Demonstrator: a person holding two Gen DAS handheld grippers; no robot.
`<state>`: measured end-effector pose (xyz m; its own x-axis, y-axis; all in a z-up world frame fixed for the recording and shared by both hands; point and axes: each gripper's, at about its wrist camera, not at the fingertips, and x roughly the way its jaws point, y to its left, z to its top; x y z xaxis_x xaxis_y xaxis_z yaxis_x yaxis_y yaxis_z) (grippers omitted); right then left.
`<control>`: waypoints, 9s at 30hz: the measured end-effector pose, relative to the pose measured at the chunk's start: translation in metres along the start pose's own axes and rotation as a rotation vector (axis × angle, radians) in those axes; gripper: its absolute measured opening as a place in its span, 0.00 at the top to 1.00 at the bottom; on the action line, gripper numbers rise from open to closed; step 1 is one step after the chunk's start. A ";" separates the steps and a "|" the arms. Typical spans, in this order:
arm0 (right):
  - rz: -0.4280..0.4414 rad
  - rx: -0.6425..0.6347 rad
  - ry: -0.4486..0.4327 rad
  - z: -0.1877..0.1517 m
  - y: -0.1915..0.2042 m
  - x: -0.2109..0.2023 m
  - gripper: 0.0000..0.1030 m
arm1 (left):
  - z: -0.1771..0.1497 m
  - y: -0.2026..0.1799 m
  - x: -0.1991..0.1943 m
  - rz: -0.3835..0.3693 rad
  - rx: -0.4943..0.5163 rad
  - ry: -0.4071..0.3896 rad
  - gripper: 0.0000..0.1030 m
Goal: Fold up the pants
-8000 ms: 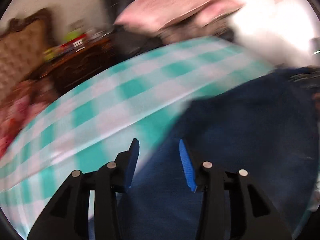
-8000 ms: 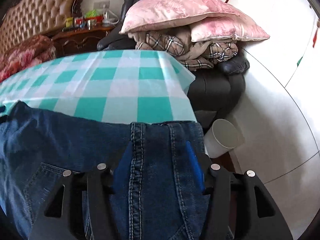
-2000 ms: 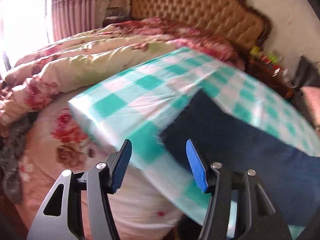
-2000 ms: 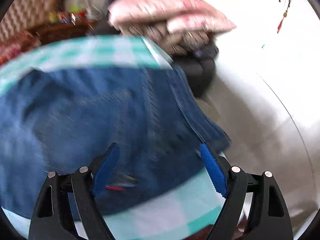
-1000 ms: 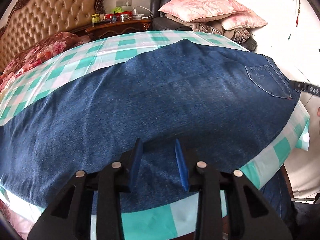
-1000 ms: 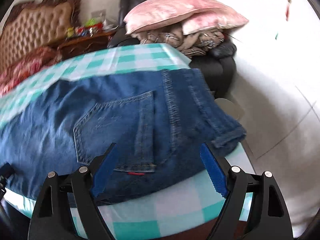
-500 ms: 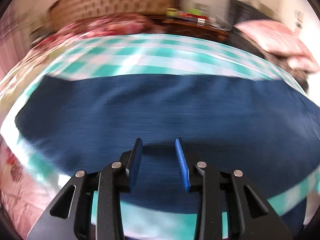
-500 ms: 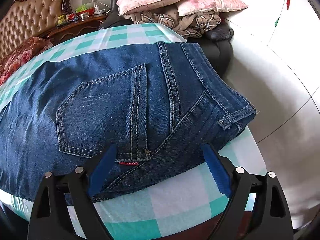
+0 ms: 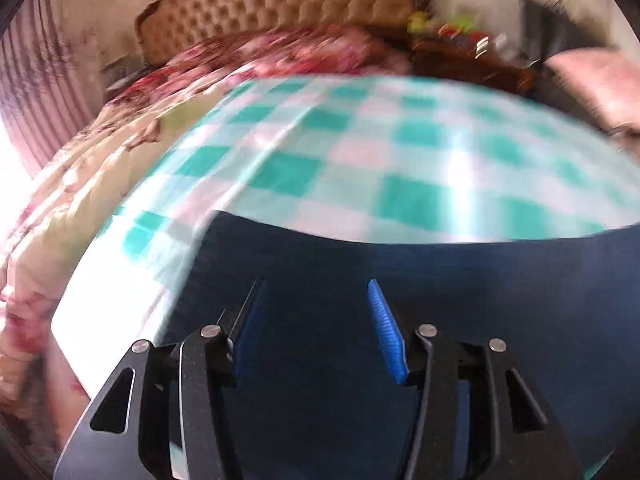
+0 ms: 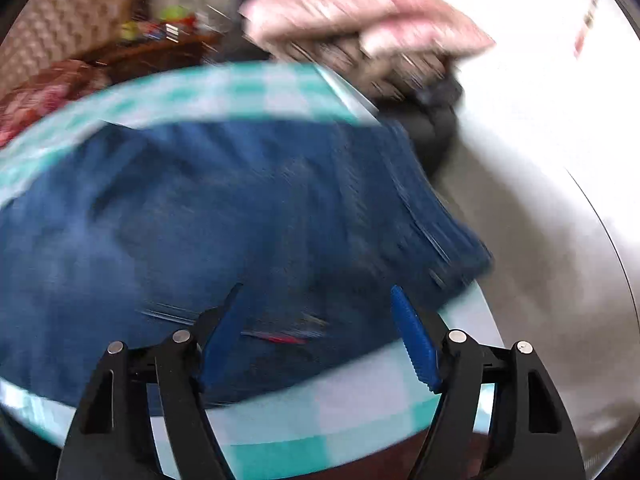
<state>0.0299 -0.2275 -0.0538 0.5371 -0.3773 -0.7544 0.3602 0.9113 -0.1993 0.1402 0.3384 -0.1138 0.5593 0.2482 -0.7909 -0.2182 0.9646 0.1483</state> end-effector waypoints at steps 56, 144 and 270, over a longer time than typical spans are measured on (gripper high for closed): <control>0.348 -0.339 -0.050 0.044 0.403 0.003 0.29 | -0.076 0.100 -0.024 -0.274 -0.314 -0.065 0.79; 0.599 0.093 0.167 0.066 0.166 0.029 0.74 | -0.039 -0.244 -0.299 -0.240 0.444 -0.590 0.85; 0.331 -0.282 0.042 0.015 0.211 0.015 0.40 | -0.143 -0.116 -0.141 -0.392 -0.067 -0.168 0.77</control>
<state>0.1252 -0.0436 -0.0982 0.5551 -0.0560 -0.8299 -0.0516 0.9935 -0.1016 -0.0278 0.1791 -0.1046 0.7314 -0.1194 -0.6715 -0.0116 0.9822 -0.1872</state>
